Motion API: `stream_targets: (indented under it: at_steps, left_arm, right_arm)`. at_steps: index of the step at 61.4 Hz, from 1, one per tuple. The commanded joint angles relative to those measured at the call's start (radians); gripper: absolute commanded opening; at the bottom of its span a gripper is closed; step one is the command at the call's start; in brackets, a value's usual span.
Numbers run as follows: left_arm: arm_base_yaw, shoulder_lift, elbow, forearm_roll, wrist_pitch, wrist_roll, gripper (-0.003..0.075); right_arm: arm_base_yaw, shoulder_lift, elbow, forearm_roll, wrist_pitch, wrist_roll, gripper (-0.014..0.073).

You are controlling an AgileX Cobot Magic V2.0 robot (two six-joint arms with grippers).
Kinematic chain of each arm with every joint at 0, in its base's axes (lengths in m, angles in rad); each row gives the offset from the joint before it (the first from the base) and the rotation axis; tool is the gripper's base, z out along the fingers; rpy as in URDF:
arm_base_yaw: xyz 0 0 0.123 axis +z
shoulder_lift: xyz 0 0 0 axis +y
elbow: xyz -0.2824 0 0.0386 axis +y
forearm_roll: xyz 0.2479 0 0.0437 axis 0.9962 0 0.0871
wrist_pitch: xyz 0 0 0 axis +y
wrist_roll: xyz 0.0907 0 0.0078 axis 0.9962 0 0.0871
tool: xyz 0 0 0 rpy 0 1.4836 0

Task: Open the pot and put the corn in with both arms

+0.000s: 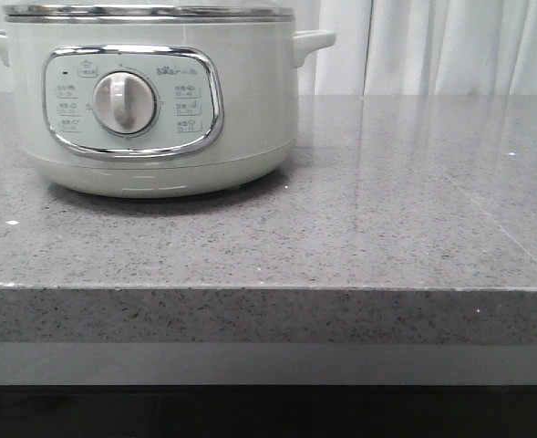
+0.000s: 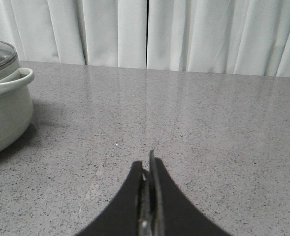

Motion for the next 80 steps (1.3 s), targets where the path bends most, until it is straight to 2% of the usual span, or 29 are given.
stream_targets:
  at_steps: [1,4,8,11,20,32,40,47,54,65,80]
  left_arm:
    - [0.000,0.012,-0.023,0.005,-0.084,-0.001,-0.0018]
    - [0.000,0.012,-0.022,0.055,-0.084,-0.048,-0.0018]
    - [0.000,0.012,-0.018,0.178,-0.084,-0.193,-0.0018]
    - [0.000,0.012,-0.011,0.223,-0.084,-0.250,-0.0018]
    - [0.046,-0.002,0.030,0.223,-0.080,-0.242,-0.0018]
    - [0.238,-0.104,0.149,0.223,-0.080,-0.235,-0.0018]
    - [0.370,-0.101,0.220,0.190,-0.082,-0.235,-0.0018]
    - [0.432,-0.101,0.278,0.180,-0.089,-0.235,-0.0018]
    - [0.444,-0.101,0.345,0.180,-0.106,-0.235,-0.0018]
    - [0.444,-0.101,0.459,0.143,-0.264,-0.235,-0.0018]
    - [0.444,-0.101,0.456,0.143,-0.240,-0.235,-0.0018]
  right_arm:
    - [0.003,0.005,-0.024,0.005,-0.083,-0.007,-0.0068]
    - [0.003,0.005,-0.024,0.005,-0.083,-0.007,-0.0068]
    - [0.003,0.005,-0.024,0.005,-0.083,-0.007,-0.0068]
    - [0.003,0.005,-0.024,0.005,-0.083,-0.007,-0.0068]
    - [0.003,0.005,-0.024,0.005,-0.083,-0.007,-0.0068]
    - [0.003,0.005,-0.024,0.005,-0.083,-0.007,-0.0068]
    - [0.003,0.005,-0.024,0.005,-0.080,-0.007,-0.0068]
    - [0.003,0.005,-0.024,0.005,-0.080,-0.007,-0.0068]
    - [0.002,0.005,-0.024,0.005,-0.080,-0.007,-0.0068]
    - [0.002,0.005,-0.024,0.005,-0.080,-0.007,-0.0068]
    - [0.003,0.005,-0.024,0.005,-0.078,-0.007,-0.0068]
